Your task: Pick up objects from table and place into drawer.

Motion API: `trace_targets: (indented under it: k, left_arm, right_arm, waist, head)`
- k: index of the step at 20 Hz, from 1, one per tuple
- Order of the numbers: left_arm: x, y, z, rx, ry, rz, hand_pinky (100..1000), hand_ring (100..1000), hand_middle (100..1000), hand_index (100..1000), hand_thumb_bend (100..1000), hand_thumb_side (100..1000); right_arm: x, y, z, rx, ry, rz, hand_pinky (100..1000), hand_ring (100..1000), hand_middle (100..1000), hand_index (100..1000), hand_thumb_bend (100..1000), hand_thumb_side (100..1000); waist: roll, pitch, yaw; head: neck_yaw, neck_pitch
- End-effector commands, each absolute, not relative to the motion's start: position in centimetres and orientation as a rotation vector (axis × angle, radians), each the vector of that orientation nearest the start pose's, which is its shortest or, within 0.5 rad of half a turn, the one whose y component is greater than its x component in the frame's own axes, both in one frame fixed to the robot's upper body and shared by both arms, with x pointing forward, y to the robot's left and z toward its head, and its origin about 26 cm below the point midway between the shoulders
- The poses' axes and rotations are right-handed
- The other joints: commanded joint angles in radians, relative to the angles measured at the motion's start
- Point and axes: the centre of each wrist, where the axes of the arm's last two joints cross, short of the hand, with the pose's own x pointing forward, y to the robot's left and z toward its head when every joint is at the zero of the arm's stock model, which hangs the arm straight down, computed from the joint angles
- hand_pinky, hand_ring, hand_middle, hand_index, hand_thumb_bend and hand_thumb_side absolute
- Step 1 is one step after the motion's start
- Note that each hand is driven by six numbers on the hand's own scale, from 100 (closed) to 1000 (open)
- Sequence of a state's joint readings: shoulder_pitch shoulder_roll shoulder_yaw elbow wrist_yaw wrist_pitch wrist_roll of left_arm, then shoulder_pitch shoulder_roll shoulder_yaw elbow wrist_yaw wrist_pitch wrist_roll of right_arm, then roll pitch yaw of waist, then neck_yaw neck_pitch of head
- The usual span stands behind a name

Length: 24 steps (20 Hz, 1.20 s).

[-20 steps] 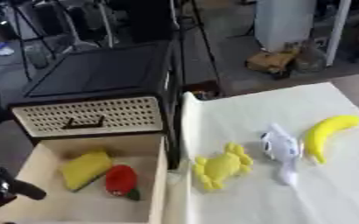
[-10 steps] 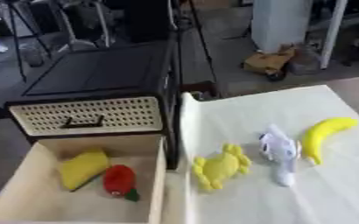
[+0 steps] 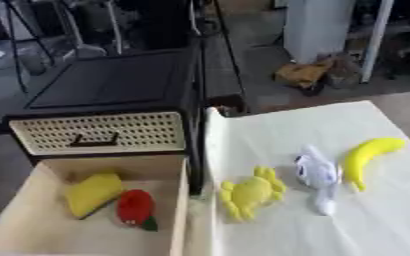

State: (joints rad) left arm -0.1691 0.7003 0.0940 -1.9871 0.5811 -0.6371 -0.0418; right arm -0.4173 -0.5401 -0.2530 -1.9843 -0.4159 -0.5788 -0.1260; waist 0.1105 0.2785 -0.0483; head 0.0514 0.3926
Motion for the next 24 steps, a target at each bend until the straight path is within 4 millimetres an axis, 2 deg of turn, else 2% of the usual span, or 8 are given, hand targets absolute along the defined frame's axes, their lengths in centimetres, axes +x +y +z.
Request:
trace_targets:
  k: [1, 3, 5, 9, 13, 17, 20, 24]
  left_arm:
    - [27.7, 34.9, 22.9, 0.329, 3.423, 0.337, 419, 444, 474, 963, 100, 862]
    - [27.6, 35.1, 22.9, 0.369, 3.408, 0.262, 494, 511, 522, 960, 121, 881]
    - [27.5, 35.4, 23.0, 0.396, 3.383, 0.183, 528, 547, 556, 963, 167, 889]
    - [27.3, 36.0, 22.9, 0.423, 3.325, 0.059, 634, 641, 650, 990, 320, 939]
    - [26.9, 36.7, 22.5, 0.4, 3.262, -0.009, 755, 736, 736, 1000, 410, 988]
    - [26.5, 37.0, 21.6, 0.371, 3.221, 0.017, 887, 808, 801, 1000, 374, 1000]
    - [26.4, 37.1, 21.1, 0.38, 3.199, 0.069, 922, 861, 826, 1000, 348, 1000]
    - [26.1, 37.3, 20.3, 0.417, 3.184, 0.122, 928, 899, 832, 1000, 347, 1000]
  right_arm:
    - [28.9, -33.8, 29.6, 0.011, 3.201, -0.069, 755, 877, 772, 908, 100, 1000]
    - [28.8, -33.8, 29.7, 0.011, 3.192, -0.069, 754, 876, 772, 907, 100, 1000]
    - [28.8, -33.9, 30.0, 0.012, 3.181, -0.07, 752, 875, 773, 906, 100, 1000]
    - [28.7, -34.0, 30.6, 0.017, 3.148, -0.07, 747, 870, 774, 902, 100, 1000]
    - [28.6, -34.1, 31.3, 0.019, 3.116, -0.066, 745, 867, 775, 900, 100, 1000]
    - [28.4, -34.1, 31.8, 0.024, 3.101, -0.057, 746, 868, 776, 900, 100, 1000]
    - [28.3, -34.3, 32.2, 0.043, 3.095, -0.054, 748, 873, 778, 900, 100, 1000]
    - [28.2, -34.5, 32.6, 0.083, 3.109, -0.054, 754, 880, 783, 904, 100, 1000]
  waist:
    - [-0.008, -0.013, 0.003]
    - [-0.01, -0.013, 0.004]
    - [-0.011, -0.013, 0.005]
    - [-0.014, -0.014, 0.009]
    - [-0.018, -0.014, 0.014]
    - [-0.023, -0.013, 0.018]
    - [-0.029, -0.011, 0.021]
    - [-0.039, -0.016, 0.024]
  head:
    - [-0.006, -0.012]
    - [-0.008, -0.013]
    - [-0.01, -0.01]
    - [-0.016, -0.002]
    - [-0.017, 0.018]
    - [-0.015, 0.027]
    - [-0.018, 0.035]
    - [-0.016, 0.064]
